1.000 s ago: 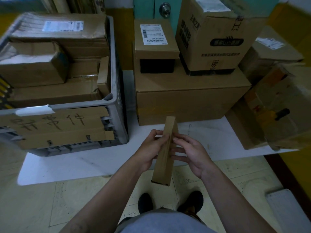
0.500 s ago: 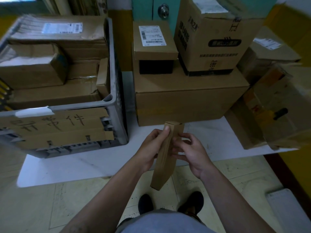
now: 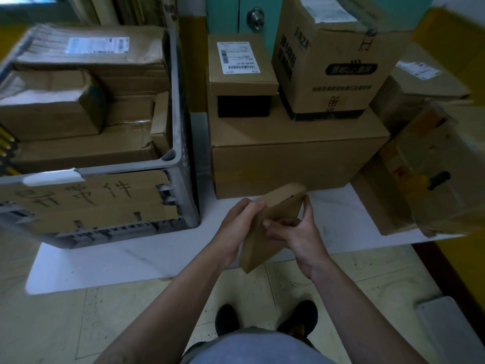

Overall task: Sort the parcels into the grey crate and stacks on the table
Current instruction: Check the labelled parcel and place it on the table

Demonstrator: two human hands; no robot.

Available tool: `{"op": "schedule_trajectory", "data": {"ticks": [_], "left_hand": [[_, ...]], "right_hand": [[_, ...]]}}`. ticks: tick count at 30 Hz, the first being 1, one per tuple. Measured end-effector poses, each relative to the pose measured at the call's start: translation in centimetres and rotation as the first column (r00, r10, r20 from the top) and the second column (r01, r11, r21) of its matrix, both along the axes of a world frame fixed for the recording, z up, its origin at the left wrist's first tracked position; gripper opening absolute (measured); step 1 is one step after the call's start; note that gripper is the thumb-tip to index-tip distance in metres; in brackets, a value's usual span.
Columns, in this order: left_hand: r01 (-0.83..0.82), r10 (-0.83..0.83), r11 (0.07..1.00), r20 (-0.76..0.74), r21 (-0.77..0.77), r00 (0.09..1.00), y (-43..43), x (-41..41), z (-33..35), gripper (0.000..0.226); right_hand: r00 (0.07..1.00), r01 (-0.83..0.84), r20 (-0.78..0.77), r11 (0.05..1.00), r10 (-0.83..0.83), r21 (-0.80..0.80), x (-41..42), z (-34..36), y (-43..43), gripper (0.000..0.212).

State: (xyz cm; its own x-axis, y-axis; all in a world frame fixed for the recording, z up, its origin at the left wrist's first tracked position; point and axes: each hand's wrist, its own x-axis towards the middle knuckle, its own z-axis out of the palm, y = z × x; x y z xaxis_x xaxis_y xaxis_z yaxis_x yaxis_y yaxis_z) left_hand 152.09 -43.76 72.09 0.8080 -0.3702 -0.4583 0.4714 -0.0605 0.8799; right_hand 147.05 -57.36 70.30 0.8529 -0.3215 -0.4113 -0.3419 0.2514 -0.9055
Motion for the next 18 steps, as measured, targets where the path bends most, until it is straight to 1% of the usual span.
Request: {"op": "schedule_trajectory", "data": {"ticks": [2, 4, 7, 9, 11, 13, 16, 18], "left_hand": [[-0.009, 0.009, 1.000, 0.009, 0.014, 1.000, 0.02, 0.01, -0.12, 0.031], [-0.003, 0.003, 1.000, 0.016, 0.024, 1.000, 0.15, 0.07, -0.36, 0.026], [0.045, -0.047, 0.998, 0.036, 0.052, 0.998, 0.16, 0.15, -0.41, 0.022], [0.081, -0.087, 0.992, 0.061, 0.092, 0.994, 0.14, 0.20, -0.42, 0.023], [0.130, -0.145, 0.978, 0.085, 0.164, 0.986, 0.10, 0.33, -0.44, 0.026], [0.161, -0.188, 0.958, 0.096, 0.237, 0.977, 0.17, 0.42, -0.46, 0.033], [0.155, -0.179, 0.962, 0.094, 0.224, 0.979, 0.27, 0.36, -0.80, 0.041], [0.156, -0.177, 0.969, 0.098, 0.193, 0.979, 0.31, 0.21, -0.97, 0.037]], "right_hand": [[0.999, 0.039, 0.001, 0.999, -0.039, 0.012, 0.21, -0.01, -0.08, 0.099], [0.997, 0.077, -0.007, 0.997, -0.077, -0.020, 0.32, -0.14, -0.28, 0.098], [0.993, 0.116, 0.007, 0.988, -0.116, -0.105, 0.33, -0.46, -0.42, 0.083], [0.991, 0.132, 0.023, 0.982, -0.130, -0.136, 0.25, -0.58, -0.37, 0.079], [0.989, 0.145, 0.033, 0.978, -0.142, -0.152, 0.23, -0.78, -0.40, 0.076], [0.988, 0.155, 0.037, 0.977, -0.152, -0.144, 0.17, -0.80, -0.44, 0.070], [0.977, 0.213, 0.028, 0.973, -0.212, -0.088, 0.24, -0.45, -0.52, 0.052], [0.966, 0.256, 0.006, 0.960, -0.257, -0.113, 0.25, -0.34, -0.64, 0.043]]}}
